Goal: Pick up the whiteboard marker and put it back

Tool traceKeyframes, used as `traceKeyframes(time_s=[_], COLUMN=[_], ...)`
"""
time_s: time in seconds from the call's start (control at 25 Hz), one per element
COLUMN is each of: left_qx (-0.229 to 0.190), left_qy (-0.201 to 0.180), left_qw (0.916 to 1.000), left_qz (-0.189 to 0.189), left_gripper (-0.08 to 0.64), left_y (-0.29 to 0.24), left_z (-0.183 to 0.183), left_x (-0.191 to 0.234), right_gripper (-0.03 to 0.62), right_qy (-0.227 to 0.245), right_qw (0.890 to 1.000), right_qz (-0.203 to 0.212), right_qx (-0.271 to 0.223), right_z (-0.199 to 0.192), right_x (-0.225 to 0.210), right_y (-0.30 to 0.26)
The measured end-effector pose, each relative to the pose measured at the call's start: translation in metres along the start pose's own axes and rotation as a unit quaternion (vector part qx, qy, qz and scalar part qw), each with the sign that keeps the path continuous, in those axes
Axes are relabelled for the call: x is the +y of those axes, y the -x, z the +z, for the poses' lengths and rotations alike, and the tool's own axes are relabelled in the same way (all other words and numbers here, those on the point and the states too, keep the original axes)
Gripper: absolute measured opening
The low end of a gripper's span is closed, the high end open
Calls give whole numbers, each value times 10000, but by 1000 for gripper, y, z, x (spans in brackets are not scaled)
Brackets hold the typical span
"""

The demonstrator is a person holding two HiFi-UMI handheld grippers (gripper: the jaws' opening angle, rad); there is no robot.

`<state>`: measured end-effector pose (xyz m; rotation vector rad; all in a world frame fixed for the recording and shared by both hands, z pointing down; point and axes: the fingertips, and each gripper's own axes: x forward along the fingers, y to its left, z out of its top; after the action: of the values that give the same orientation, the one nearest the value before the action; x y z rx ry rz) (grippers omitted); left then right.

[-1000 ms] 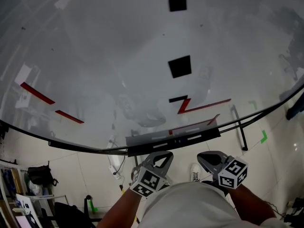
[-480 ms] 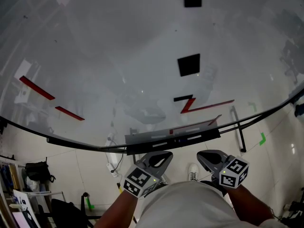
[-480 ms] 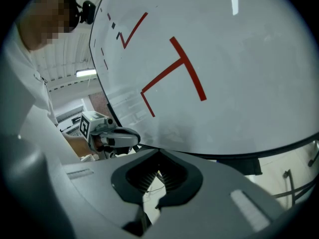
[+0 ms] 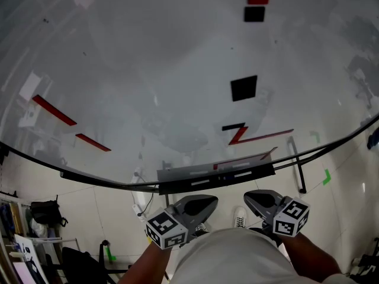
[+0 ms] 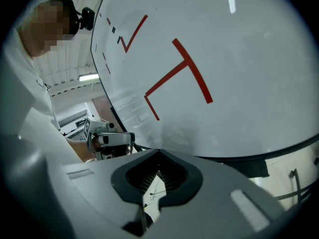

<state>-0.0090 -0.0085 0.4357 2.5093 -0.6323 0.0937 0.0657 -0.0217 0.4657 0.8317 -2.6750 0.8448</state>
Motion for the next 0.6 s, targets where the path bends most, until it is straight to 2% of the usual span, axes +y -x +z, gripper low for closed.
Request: traceKeyframes(time_s=[0.28,0.6], left_qx=[-136,-33], left_qy=[41,-60], left_qw=[9999,9999], left_qz=[-75,106], left_gripper=[15,15], left_y=[1,6], left_z=[4,-2], left_x=[-4,3], right_gripper=[2,2], right_qy=[77,138], right_qw=[9999,9998], right_qz=[104,124], right_qx=[-69,-70], right_z=[7,10], right_x=[6,11], right_y=[-2,-7])
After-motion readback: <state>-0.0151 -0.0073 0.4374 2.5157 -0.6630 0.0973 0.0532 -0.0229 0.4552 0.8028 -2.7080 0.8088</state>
